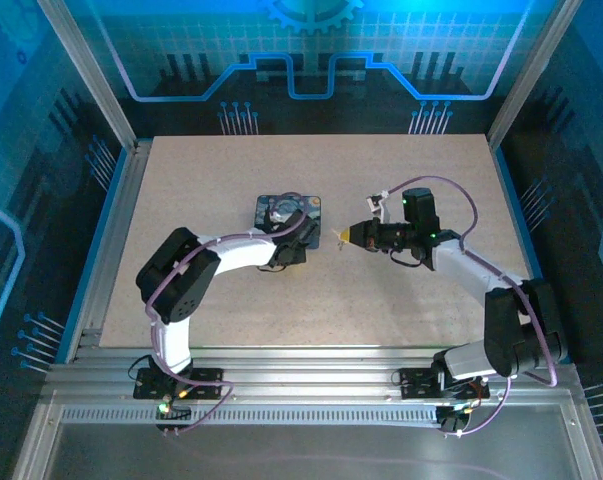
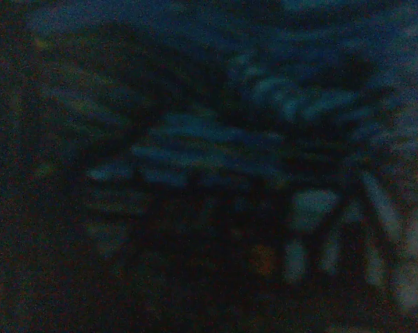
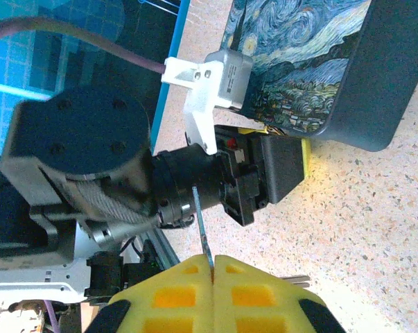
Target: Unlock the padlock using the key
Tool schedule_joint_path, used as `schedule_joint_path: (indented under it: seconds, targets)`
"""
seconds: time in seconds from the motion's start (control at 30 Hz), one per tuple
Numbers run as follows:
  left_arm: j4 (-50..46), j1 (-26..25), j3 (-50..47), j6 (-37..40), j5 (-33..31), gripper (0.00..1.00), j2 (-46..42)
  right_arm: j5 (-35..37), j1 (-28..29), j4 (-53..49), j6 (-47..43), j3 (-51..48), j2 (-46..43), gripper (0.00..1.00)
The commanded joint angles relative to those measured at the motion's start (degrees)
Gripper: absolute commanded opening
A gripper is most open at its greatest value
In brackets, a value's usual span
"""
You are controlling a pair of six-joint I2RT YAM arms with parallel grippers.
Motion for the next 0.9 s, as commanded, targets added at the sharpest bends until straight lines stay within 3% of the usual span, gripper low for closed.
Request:
schedule_joint_path:
  seconds: [0.0, 0.3, 0.5, 0.67, 0.87]
  targets:
    - [-4.1, 2.3, 0.9, -4.4, 14.7, 0.0, -4.0, 1.1, 0.1, -2.7, -3.2, -1.8, -2.9, 0.0]
    - [-14.0, 8.9, 7.2, -10.2, 36.7, 0.0, -9.5, 0.7, 0.3, -5.9, -6.0, -3.6, -9.1, 0.0]
    - [-13.1, 12.1, 9.4, -19.4, 48.1, 0.0, -11.2, 0.1, 2.9, -5.7, -6.4, -5.4, -12.1, 0.0]
    - [-9.1, 12.6, 9.6, -27.4, 53.7, 0.0, -12.3, -0.4, 6.0, -3.1, -7.7, -5.5, -12.5, 0.0]
    - [-3.8, 12.6, 8.5, -33.6, 56.1, 0.0, -14.4, 0.3, 7.7, -1.1, -10.5, -3.1, -8.8, 0.0]
